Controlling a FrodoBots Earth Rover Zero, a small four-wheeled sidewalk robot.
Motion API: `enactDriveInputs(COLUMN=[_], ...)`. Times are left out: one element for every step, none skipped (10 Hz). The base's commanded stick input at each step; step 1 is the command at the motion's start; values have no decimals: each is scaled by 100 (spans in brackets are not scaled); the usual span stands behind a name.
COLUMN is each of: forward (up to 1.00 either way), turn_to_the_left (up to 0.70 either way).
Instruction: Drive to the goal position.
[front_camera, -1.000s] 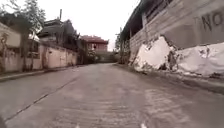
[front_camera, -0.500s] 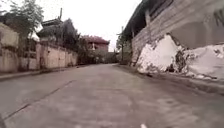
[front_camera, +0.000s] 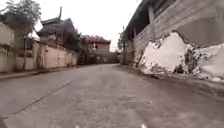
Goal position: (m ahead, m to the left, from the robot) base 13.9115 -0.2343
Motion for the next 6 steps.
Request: enactDriveInputs(forward=[100, 100, 100, 100, 100, 100], turn_to_the_left=[0, 0, 0, 0, 0, 0])
